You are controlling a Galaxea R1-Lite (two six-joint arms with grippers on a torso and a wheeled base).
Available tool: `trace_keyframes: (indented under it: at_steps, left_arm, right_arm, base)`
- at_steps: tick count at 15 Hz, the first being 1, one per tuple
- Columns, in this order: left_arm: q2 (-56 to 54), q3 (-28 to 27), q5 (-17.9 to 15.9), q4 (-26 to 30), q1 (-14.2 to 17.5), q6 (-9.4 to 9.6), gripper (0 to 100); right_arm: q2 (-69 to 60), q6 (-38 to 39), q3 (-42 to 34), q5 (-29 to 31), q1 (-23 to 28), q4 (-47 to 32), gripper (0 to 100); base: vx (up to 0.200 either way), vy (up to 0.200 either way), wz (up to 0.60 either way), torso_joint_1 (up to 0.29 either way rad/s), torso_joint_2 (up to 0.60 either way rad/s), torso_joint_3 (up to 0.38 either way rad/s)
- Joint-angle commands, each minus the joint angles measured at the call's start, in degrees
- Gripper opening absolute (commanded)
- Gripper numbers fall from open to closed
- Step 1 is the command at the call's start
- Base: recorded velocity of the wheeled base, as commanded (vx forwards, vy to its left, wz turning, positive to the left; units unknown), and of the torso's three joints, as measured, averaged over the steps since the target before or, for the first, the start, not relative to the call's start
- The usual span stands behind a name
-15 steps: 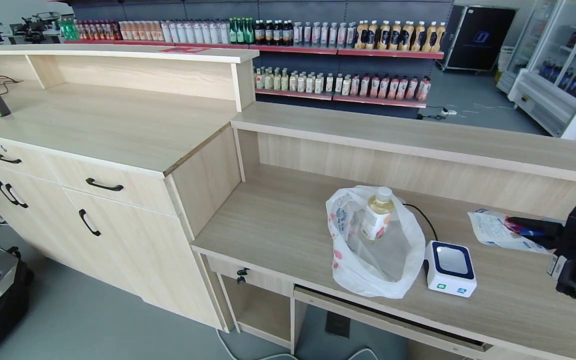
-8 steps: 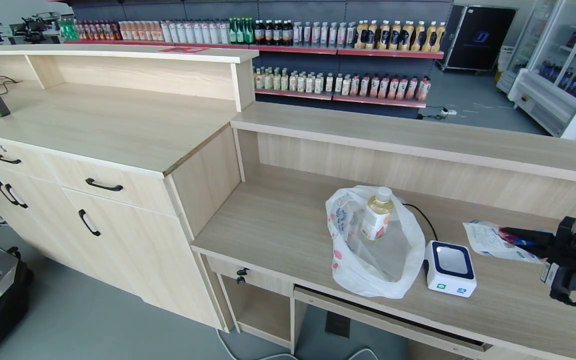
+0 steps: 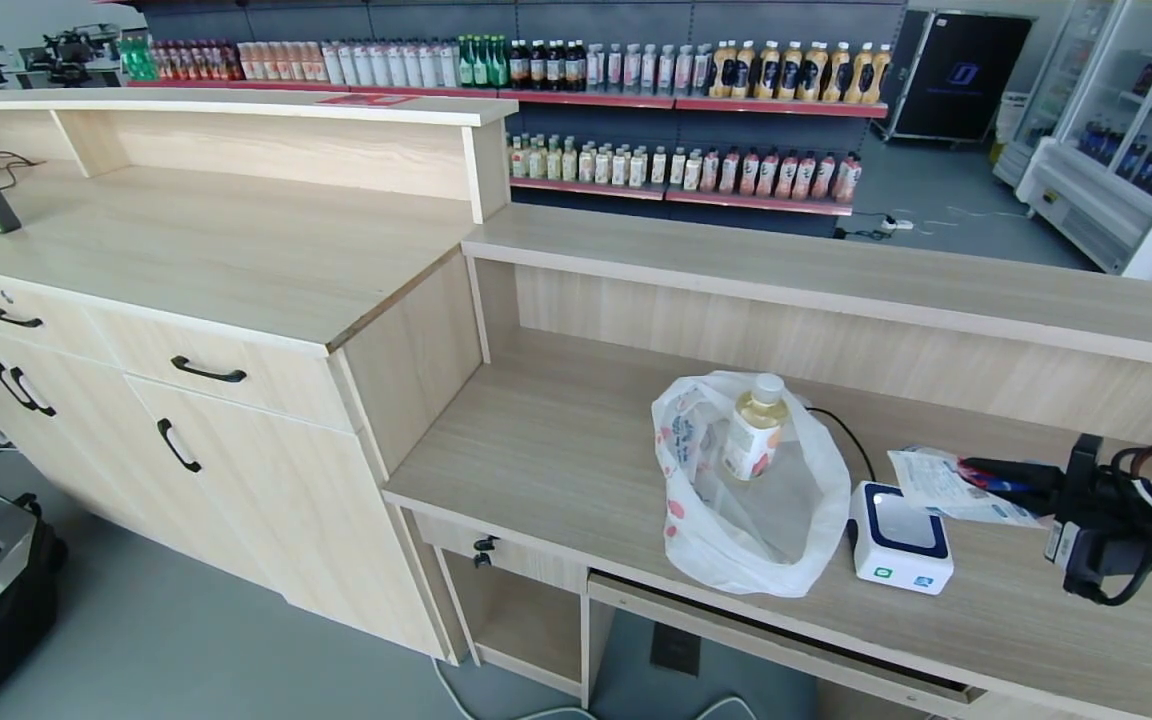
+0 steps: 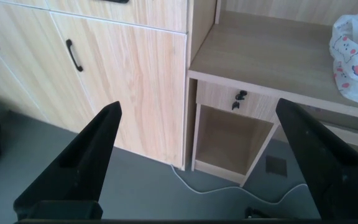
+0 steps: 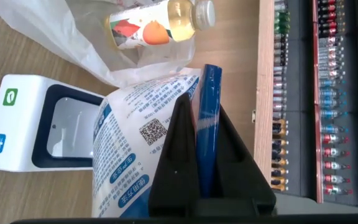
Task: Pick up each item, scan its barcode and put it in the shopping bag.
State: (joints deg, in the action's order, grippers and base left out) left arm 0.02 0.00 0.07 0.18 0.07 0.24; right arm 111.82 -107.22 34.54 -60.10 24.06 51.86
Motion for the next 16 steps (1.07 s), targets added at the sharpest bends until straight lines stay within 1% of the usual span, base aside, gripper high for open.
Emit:
trace_keyframes:
  at_steps: [1,8,12,16]
  left_arm:
    - [0.0,0.0,0.0,0.0,0.0,0.02,100]
    - [0.0,0.0,0.0,0.0,0.0,0.02,100]
    - [0.0,0.0,0.0,0.0,0.0,0.02,100]
    - [0.0,0.0,0.0,0.0,0.0,-0.07,100]
  right_arm:
    - [1.3,0.0,0.9,0.0,-0.6,0.0,0]
    - [4.5,0.6,5.4,0.0,-1.2,0.1,0]
    - [5.9,2.0,5.5,0.0,-3.2,0.1,0]
    - [7.0,2.5,7.8,0.0,-4.7,1.3,0]
  base:
    - [0.000,0.000,0.00,0.000,0.00,0.000]
    - [0.000,0.000,0.00,0.000,0.00,0.000]
    - [0.000,0.000,0.00,0.000,0.00,0.000]
    - [0.000,0.000,0.00,0.000,0.00,0.000]
